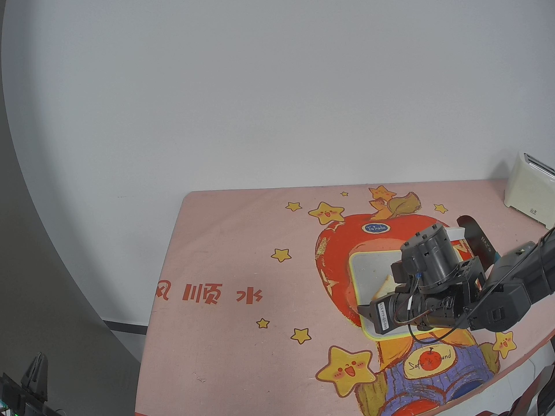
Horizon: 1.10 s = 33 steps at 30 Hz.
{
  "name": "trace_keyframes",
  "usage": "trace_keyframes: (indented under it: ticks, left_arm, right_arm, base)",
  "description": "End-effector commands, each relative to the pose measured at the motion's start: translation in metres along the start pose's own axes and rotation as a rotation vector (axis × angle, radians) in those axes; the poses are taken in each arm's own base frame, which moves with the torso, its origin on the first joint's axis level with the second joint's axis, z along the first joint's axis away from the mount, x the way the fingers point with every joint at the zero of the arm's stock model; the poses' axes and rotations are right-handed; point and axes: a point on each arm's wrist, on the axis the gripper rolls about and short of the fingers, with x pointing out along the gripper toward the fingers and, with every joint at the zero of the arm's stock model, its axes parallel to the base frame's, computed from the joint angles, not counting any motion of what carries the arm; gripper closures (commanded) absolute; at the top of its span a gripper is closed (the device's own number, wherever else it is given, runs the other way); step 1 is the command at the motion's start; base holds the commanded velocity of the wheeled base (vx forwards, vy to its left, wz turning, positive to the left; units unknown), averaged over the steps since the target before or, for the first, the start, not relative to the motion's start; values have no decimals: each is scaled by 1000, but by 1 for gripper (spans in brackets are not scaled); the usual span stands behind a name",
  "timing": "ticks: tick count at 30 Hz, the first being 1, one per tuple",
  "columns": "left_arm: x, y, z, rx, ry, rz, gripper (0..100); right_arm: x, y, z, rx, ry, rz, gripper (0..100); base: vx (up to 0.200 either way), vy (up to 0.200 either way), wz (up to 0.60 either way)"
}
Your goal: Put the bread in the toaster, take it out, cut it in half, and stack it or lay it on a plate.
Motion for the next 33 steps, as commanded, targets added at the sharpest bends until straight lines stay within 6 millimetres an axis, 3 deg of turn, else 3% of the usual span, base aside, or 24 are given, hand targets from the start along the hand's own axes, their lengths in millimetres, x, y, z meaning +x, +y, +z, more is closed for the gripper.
trace_keyframes:
  ticks: [1,16,33]
  left_arm:
    - [0,0,-5,-1,1,1,100]
    - [0,0,-5,0,1,1,100]
    - [0,0,-5,-1,0,-1,100]
  right_arm:
    - [-1,0,0,-1,-5,0,100]
    - [-1,0,0,-1,-4,0,100]
    - [-38,-7,11,25,-119,29,100]
  base:
    - [0,0,0]
    - [0,0,0]
    - [0,0,0]
